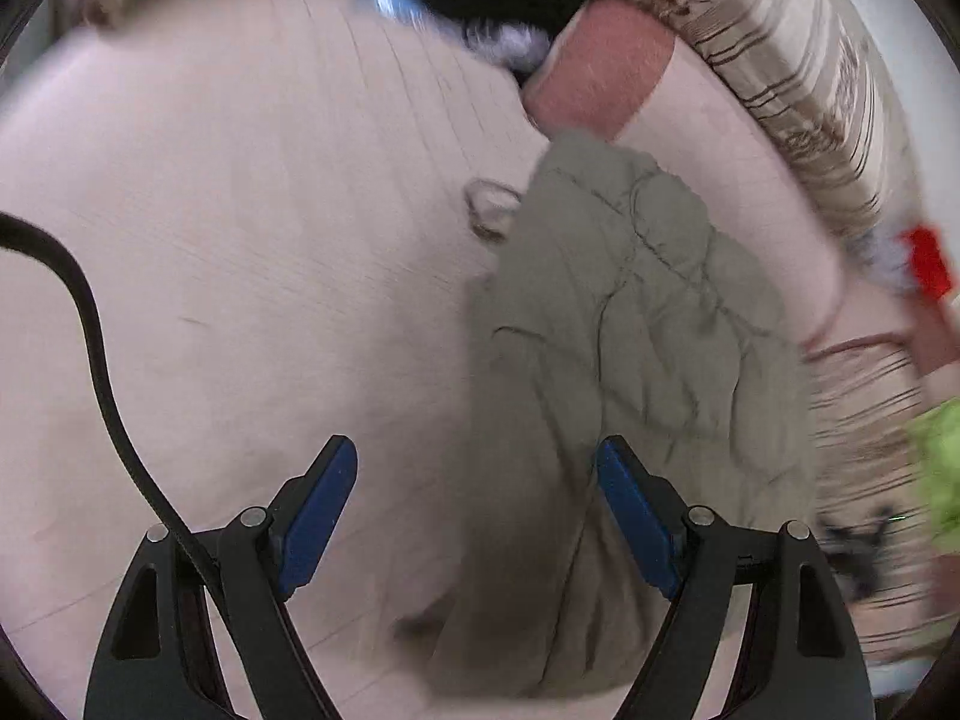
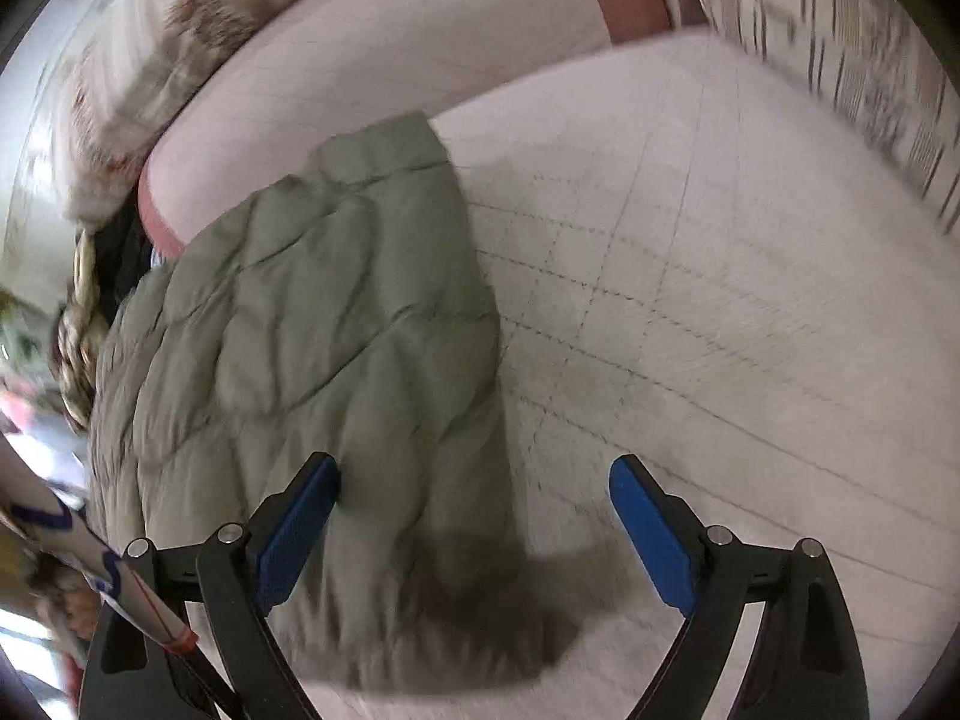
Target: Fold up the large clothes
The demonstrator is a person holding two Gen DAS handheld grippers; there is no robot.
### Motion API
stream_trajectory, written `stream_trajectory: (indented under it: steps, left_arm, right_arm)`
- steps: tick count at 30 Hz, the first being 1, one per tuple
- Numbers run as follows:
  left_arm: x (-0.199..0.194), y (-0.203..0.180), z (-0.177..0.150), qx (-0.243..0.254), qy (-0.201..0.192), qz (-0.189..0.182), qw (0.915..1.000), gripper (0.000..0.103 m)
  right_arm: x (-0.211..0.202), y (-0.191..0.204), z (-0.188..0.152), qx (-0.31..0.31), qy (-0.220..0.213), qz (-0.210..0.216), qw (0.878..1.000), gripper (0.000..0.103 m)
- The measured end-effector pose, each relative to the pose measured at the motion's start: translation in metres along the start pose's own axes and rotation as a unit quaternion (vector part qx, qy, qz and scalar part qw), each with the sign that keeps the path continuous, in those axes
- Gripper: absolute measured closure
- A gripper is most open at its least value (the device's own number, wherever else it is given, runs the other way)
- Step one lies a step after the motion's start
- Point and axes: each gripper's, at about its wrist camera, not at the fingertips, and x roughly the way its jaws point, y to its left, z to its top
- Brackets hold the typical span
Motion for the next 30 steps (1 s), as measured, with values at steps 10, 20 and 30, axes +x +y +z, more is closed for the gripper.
stream_trajectory:
  steps: [10,20,30]
  left_arm:
    - [0.060,0.000,0.022,-0.007,0.076,-0.157,0.9846,0.014]
    - [0.068,-0.047,0.012,0.041,0.079,-0.127,0.9880,0.024]
    - [0.015,-0.054,-0.040,0.055,0.084,-0.127,0.9868,0.036]
  right_arm:
    - [0.059,-0.023,0.024,0.071,0.042,0.141,0.986,0.000]
    - [0.085,0.009,0.040,0.056,0.073,0.208,0.974,0.035]
    - [0.022,-0.003,0.006,0.037,0.052,0.236,0.970,0.055]
